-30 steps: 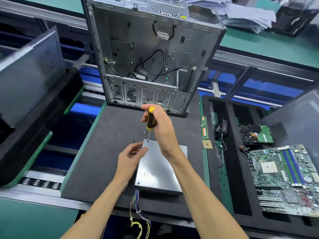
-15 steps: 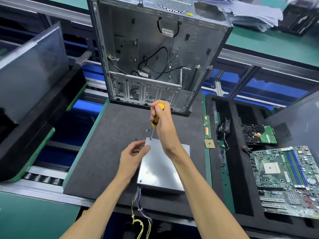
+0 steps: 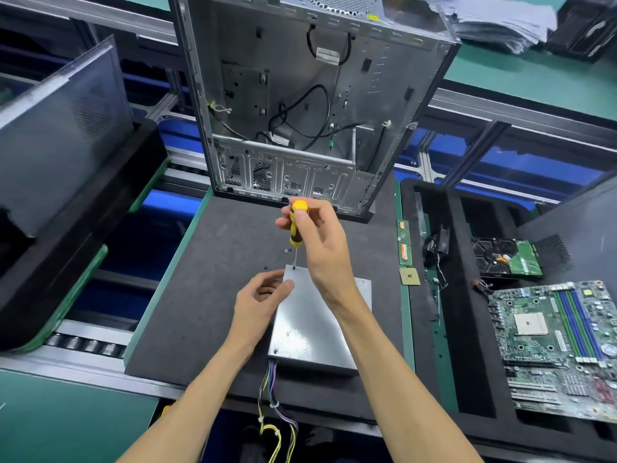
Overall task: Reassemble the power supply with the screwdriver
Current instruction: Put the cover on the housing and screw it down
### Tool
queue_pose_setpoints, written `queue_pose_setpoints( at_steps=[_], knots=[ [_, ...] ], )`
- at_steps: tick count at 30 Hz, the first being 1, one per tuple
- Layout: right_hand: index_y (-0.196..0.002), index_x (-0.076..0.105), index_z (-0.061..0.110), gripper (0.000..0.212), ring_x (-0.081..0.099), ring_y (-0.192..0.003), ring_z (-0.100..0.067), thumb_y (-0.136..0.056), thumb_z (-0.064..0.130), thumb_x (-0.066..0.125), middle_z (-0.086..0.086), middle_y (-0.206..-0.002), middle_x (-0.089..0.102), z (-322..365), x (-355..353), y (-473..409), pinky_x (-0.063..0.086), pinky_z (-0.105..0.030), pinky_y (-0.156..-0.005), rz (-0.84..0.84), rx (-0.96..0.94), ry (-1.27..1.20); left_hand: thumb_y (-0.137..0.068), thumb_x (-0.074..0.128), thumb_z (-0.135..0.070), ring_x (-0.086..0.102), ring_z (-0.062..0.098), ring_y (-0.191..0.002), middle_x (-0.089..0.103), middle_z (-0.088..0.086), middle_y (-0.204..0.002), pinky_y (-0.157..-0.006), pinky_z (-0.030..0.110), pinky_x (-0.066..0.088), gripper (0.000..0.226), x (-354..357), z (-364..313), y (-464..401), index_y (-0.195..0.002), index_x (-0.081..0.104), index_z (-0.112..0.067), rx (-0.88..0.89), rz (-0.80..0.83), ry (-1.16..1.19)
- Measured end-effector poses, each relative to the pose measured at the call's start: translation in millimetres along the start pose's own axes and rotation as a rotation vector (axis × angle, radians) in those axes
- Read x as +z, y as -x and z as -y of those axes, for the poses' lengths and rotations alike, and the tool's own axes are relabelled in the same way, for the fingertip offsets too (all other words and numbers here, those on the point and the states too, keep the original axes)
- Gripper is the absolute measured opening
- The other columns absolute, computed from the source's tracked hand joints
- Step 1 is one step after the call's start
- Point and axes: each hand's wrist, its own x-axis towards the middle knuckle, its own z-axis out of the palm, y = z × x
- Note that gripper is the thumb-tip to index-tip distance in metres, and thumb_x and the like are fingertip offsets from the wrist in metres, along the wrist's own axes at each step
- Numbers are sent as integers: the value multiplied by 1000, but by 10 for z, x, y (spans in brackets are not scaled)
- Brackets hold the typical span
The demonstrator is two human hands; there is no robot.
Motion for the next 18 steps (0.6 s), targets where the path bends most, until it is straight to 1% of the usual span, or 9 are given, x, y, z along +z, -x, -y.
queue_pose_setpoints(
  at_steps=[2, 4, 6, 9, 10, 12, 13, 16, 18],
  knots=[
    [-110, 54, 0, 14, 73, -96, -24, -100, 9, 59, -16, -104, 71, 11, 6, -19, 53, -24, -83, -19, -22, -48, -87, 79, -27, 67, 13, -96, 74, 4, -107, -79, 11, 50, 19, 3, -11, 1, -106, 75, -28, -5, 2, -2],
    [-108, 50, -5, 19, 73, -96, -29, -98, 3, 63, -23, -106, 71, 22, 6, -34, 56, -29, -85, -38, -29, -89, -87, 79, -26, 67, 7, -90, 73, 6, -107, -78, 10, 50, 20, 3, -18, 4, -107, 75, -26, -7, 2, -4],
    [-106, 49, -6, 22, 73, -97, -34, -94, 1, 67, -19, -104, 72, 18, 2, -54, 57, -34, -85, -58, -36, -107, -87, 78, -24, 65, 3, -86, 73, 9, -107, -78, 11, 50, 21, 5, -25, 4, -108, 75, -23, -6, -1, -6],
    [-102, 49, 3, 26, 71, -98, -41, -89, 4, 72, -12, -98, 73, 2, -6, -78, 59, -43, -83, -89, -41, -96, -88, 78, -20, 64, 2, -84, 72, 12, -108, -78, 11, 51, 21, 11, -30, 1, -108, 74, -19, -7, -6, -13],
    [-101, 50, 5, 26, 73, -95, -40, -89, 4, 73, -11, -96, 74, -10, -12, -81, 59, -41, -80, -101, -44, -100, -88, 78, -20, 64, 2, -84, 72, 12, -108, -79, 11, 51, 21, 7, -32, 0, -108, 74, -19, -6, -5, -16],
    [-100, 51, 6, 23, 75, -89, -34, -92, 5, 72, -12, -92, 73, -23, -34, -85, 57, -31, -70, -148, -47, -122, -88, 78, -22, 64, 4, -86, 73, 10, -108, -80, 14, 52, 22, -3, -26, -5, -109, 75, -20, -8, 5, -23],
    [-101, 51, 7, 21, 75, -87, -32, -93, 8, 71, -13, -90, 74, -23, -52, -95, 56, -30, -68, -181, -50, -137, -87, 79, -23, 65, 6, -87, 73, 9, -108, -81, 16, 53, 23, -10, -22, -7, -110, 75, -21, -11, 11, -26],
    [-108, 52, 9, 15, 73, -84, -30, -100, 20, 60, -11, -86, 73, -5, -150, -175, 57, -36, -70, -283, -62, -213, -87, 79, -24, 65, 10, -90, 73, 7, -109, -84, 22, 54, 23, -28, -20, -12, -110, 75, -23, -17, 24, -34],
    [-112, 55, 11, 18, 69, -77, -25, -104, 27, 50, -7, -83, 69, 12, -248, -240, 57, -37, -72, -338, -18, -351, -87, 79, -26, 67, 13, -94, 73, 6, -109, -87, 26, 55, 24, -42, -20, -17, -110, 75, -25, -29, 36, -42]
  ],
)
